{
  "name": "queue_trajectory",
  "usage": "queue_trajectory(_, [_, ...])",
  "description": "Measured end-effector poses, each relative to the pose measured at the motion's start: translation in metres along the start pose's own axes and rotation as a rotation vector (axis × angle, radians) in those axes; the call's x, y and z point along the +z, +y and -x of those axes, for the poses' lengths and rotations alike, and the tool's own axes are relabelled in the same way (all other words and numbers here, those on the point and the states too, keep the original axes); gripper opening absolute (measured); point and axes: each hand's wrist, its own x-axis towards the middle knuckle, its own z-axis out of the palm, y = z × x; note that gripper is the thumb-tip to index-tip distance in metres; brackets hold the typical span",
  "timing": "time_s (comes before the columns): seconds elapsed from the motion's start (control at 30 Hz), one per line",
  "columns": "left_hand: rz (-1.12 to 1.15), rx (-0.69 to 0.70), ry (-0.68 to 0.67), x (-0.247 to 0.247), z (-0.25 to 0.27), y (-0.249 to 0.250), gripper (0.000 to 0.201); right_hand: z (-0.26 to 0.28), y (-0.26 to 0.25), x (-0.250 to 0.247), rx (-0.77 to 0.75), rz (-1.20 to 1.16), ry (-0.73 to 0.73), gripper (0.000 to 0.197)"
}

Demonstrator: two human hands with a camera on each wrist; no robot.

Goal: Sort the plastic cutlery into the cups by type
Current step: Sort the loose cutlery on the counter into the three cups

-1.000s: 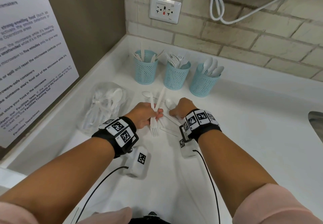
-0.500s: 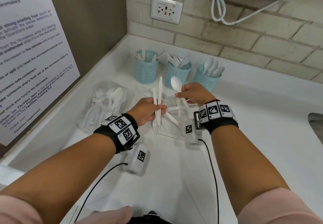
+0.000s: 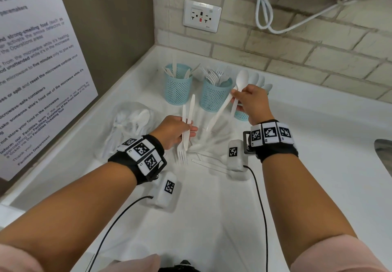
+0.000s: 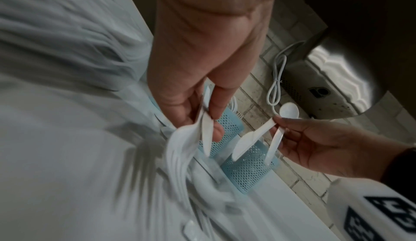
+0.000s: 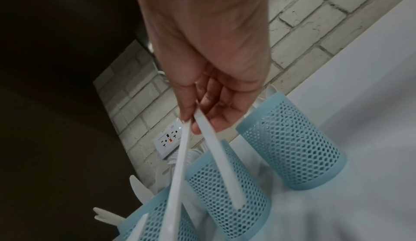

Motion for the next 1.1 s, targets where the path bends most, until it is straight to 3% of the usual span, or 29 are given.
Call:
queue_trajectory(0.03, [0.009,0.007,0.013,0.000,0.000,0.000,0.012,0.000,0.000,-0.001,0.007,-0.031,0.010,0.007])
queue_trajectory(0.23, [0.168,-0.004,0.009,0.006,-0.002,-0.003,0.020,0.004,0.009,0.003,0.139,-0.198,-0.041,0.016])
queue_trajectory(0.43, [0.114,-0.028,-0.053,0.007,0.001,-0.007,0.010,0.008,0.024,0.011,0.235,-0.333,-0.017,0.014])
queue_trajectory(0.77, [0.148,0.022,-0.086,0.013,-0.001,-0.010,0.023,0.007,0.036,0.025,0.315,-0.464,0.042,0.017])
queue_trajectory(0.9, [0.123,0.070,-0.054,0.012,-0.005,-0.011,0.025,0.004,0.041,0.024,0.251,-0.408,0.087,0.035])
queue_trajectory(1.1, [0.114,0.113,-0.033,0.005,-0.009,-0.009,0.024,-0.015,0.019,-0.004,0.023,-0.382,0.357,0.020])
